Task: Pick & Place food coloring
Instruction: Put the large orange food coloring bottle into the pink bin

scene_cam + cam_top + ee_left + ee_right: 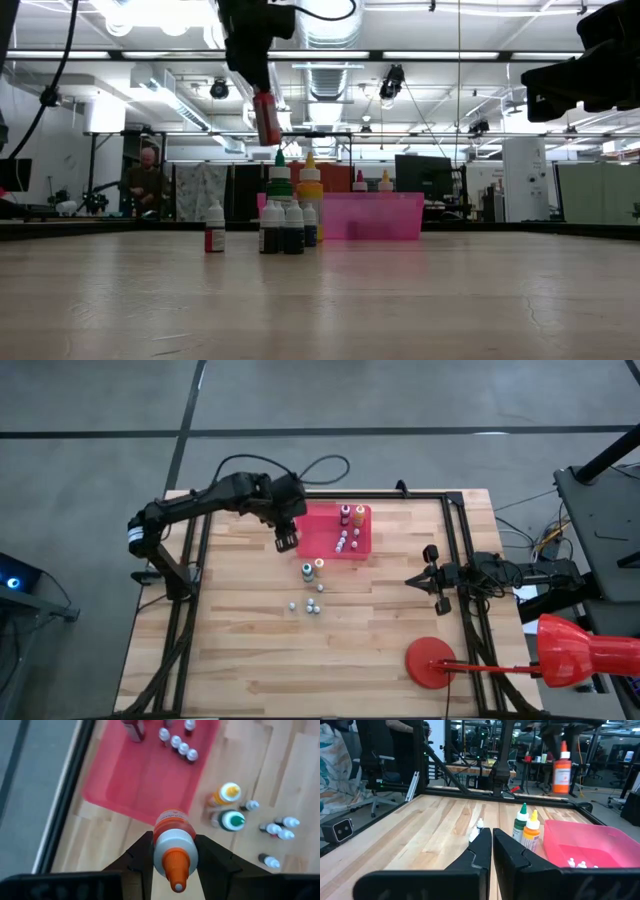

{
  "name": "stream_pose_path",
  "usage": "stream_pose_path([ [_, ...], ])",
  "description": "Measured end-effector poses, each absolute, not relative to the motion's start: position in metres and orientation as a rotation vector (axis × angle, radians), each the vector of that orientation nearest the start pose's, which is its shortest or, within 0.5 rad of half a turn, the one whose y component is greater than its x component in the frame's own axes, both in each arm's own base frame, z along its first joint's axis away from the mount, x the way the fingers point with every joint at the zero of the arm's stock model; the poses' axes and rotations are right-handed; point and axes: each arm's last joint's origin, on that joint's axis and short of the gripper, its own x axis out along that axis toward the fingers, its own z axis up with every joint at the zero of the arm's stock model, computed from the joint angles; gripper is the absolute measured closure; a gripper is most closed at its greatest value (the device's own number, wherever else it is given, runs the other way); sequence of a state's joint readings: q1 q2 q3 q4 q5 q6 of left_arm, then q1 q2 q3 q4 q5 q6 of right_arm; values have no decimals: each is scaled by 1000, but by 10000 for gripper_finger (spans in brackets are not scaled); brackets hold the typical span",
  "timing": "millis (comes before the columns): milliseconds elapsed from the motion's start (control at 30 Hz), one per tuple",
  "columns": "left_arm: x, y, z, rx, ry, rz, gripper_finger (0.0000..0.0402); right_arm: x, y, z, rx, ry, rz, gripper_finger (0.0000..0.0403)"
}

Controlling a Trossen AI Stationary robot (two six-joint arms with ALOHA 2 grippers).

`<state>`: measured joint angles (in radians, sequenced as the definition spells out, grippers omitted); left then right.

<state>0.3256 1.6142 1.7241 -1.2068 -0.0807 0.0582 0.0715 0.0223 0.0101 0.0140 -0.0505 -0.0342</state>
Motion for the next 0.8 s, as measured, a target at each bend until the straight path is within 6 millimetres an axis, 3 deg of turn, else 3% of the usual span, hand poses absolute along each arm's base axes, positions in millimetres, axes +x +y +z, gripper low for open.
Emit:
stream_pose_path([
  [800, 286, 151, 387, -174, 912, 496, 306, 98, 8, 167, -34, -4, 122, 394],
])
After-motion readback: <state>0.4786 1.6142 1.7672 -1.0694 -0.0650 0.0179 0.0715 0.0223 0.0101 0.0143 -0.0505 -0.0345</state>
